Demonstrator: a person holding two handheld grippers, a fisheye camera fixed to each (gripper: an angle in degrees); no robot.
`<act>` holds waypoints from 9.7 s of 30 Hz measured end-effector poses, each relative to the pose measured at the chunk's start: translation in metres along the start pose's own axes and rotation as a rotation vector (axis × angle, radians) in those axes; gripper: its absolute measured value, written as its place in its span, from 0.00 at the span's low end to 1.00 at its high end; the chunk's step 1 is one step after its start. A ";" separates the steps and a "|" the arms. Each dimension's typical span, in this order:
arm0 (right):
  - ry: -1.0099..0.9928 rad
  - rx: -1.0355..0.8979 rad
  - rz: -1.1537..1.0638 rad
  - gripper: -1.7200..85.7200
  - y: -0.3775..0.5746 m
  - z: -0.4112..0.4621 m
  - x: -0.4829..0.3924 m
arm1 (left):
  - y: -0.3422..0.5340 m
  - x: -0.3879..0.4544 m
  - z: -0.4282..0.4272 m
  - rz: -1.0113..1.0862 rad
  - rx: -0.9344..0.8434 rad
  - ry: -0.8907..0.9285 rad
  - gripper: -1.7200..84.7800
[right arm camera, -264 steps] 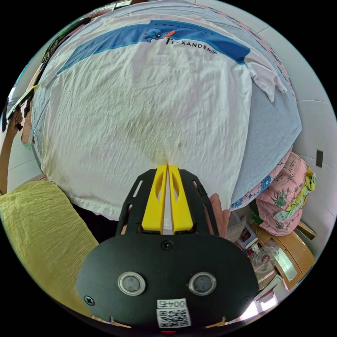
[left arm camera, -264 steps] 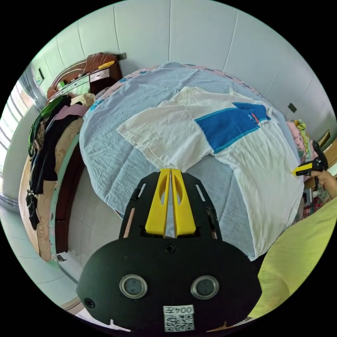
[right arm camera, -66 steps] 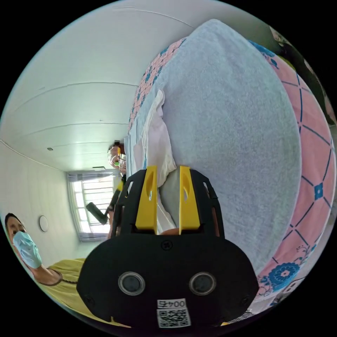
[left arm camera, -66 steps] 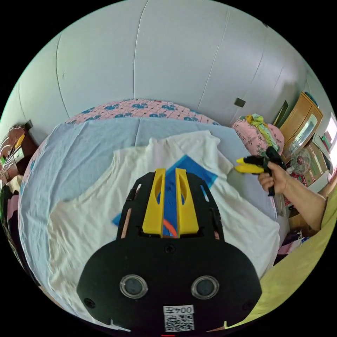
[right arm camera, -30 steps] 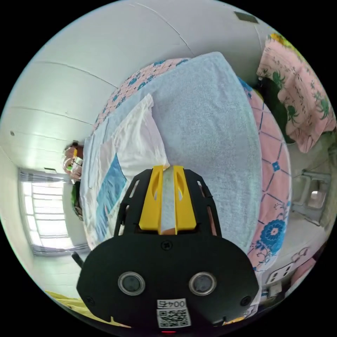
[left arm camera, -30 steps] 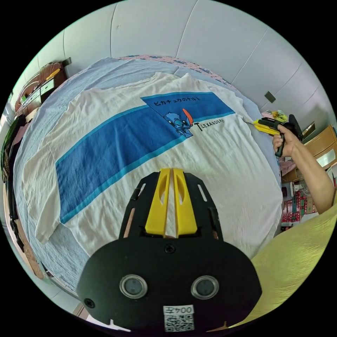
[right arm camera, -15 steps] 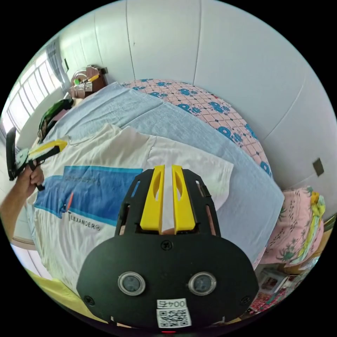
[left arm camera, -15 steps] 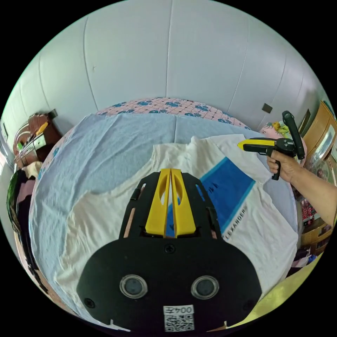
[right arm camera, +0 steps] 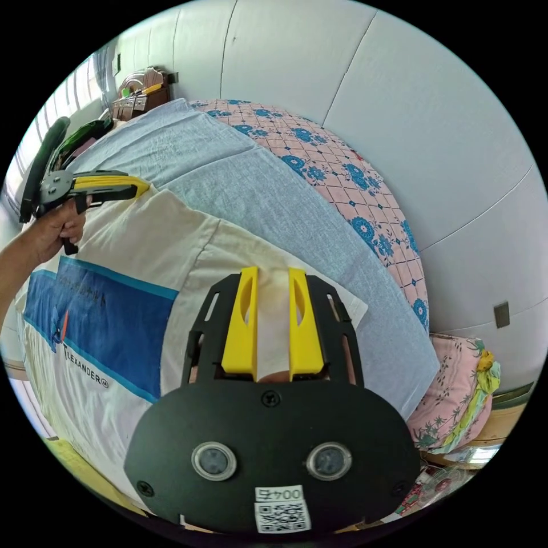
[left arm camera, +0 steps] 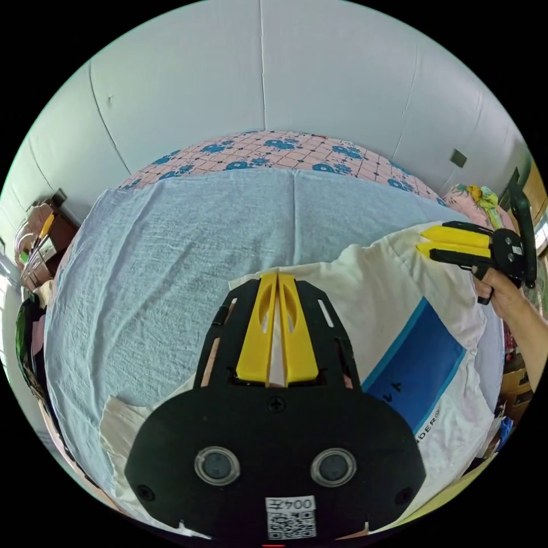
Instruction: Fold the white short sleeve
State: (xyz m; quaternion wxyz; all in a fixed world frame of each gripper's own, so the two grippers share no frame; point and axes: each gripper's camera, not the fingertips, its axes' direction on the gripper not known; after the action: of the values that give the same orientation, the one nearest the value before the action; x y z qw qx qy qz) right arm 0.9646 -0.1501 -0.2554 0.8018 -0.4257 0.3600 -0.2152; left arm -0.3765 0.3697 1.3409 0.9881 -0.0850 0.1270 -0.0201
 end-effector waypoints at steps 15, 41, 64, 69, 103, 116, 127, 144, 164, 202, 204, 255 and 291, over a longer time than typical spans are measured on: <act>-0.090 0.169 0.098 0.11 0.056 0.008 0.001 | -0.014 -0.032 -0.150 -0.195 0.228 0.208 0.03; -0.337 -0.060 -0.332 0.11 0.129 0.100 -0.327 | 0.414 -0.192 -0.469 -0.594 0.093 -0.004 0.11; -0.343 -0.077 -0.394 0.09 0.146 0.164 -0.360 | 0.375 -0.190 -0.494 -0.765 0.064 0.218 0.05; -0.370 -0.048 -0.396 0.10 0.140 0.176 -0.351 | 0.354 -0.182 -0.533 -0.734 0.011 0.058 0.05; -0.502 0.039 -0.327 0.08 -0.076 0.244 -0.354 | 0.181 -0.197 -0.488 -0.532 0.104 -0.249 0.04; -0.440 -0.053 -0.585 0.02 -0.089 0.262 -0.484 | 0.191 -0.255 -0.429 -0.563 -0.009 -0.202 0.04; -0.493 0.103 -0.365 0.07 -0.038 0.148 -0.370 | 0.225 -0.247 -0.495 -0.597 0.132 -0.159 0.04; -0.179 -0.378 0.083 0.08 0.342 0.064 -0.154 | 0.330 0.079 -0.485 -0.167 -0.145 0.264 0.04; -0.350 -0.199 -0.313 0.04 0.459 -0.001 -0.148 | 0.390 0.197 -0.482 -0.208 -0.024 0.174 0.03; -0.423 -0.174 -0.663 0.01 0.588 -0.143 -0.126 | 0.456 0.394 -0.407 0.255 -0.200 0.073 0.02; -0.431 -0.196 -0.648 0.01 0.587 -0.141 -0.124 | 0.459 0.398 -0.398 0.250 -0.211 0.063 0.02; -0.608 -0.251 0.371 0.01 0.521 -0.208 0.175 | 0.403 0.391 -0.497 0.284 -0.239 0.019 0.03; -0.516 -0.377 0.376 0.04 0.482 -0.195 0.143 | 0.559 0.009 -0.651 -0.818 -0.026 0.333 0.04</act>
State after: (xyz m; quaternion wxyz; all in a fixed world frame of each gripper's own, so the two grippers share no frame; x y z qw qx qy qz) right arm 0.9275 -0.0831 -0.7890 0.7992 -0.5327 0.2511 0.1205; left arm -0.5237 0.8138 0.6214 0.8636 -0.1365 0.2405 -0.4215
